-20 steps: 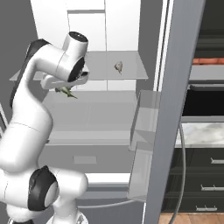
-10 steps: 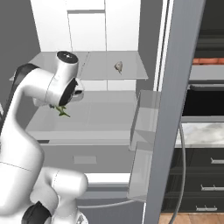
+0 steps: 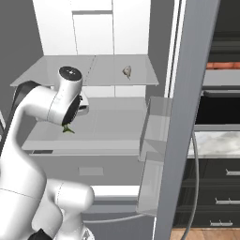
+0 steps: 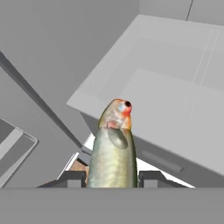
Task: Gather the lemon wedge and tomato from the fridge and place them on a tray on the dining counter. Then gather the fishs from the fridge and place them on the other tray.
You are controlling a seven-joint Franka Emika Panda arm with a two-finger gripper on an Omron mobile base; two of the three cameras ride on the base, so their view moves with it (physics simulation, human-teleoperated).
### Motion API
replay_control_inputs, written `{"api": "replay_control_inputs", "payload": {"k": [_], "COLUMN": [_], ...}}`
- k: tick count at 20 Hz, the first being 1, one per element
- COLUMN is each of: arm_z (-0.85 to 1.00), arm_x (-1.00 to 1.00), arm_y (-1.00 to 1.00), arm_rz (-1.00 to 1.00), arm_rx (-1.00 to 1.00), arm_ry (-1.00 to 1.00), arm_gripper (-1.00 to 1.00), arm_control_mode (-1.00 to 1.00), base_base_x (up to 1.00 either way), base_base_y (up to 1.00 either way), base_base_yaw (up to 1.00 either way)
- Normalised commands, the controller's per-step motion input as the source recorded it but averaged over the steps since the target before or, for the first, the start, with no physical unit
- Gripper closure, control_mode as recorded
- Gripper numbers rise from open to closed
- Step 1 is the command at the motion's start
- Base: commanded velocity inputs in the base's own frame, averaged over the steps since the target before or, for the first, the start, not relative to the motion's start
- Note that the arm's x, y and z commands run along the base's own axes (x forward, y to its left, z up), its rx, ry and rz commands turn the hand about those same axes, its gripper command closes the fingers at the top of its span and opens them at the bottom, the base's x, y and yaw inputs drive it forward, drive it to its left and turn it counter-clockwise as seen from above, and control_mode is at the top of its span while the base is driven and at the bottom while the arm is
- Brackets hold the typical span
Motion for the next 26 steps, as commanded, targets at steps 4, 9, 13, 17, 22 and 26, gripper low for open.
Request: {"api": "replay_control_inputs", "payload": {"k": [4, 9, 13, 17, 22, 26], "arm_z": [0.0, 0.0, 0.0, 0.0, 0.0, 0.0], "arm_x": [0.0, 0.0, 0.0, 0.0, 0.0, 0.0], "arm_y": [0.0, 0.0, 0.0, 0.0, 0.0, 0.0], "arm_rz": [0.0, 0.0, 0.0, 0.0, 0.0, 0.0], "arm_rx": [0.0, 0.0, 0.0, 0.0, 0.0, 0.0], "arm_ry": [0.0, 0.0, 0.0, 0.0, 0.0, 0.0], "arm_gripper": [1.0, 1.0, 1.0, 1.0, 1.0, 1.0], "arm_control_mode": [-1.0, -1.0, 1.0, 1.0, 1.0, 1.0], "base_base_x": [0.0, 0.0, 0.0, 0.0, -0.2, -0.66], "base_base_y": [0.0, 0.0, 0.0, 0.0, 0.0, 0.0], "base_base_yaw": [0.0, 0.0, 0.0, 0.0, 0.0, 0.0]}}
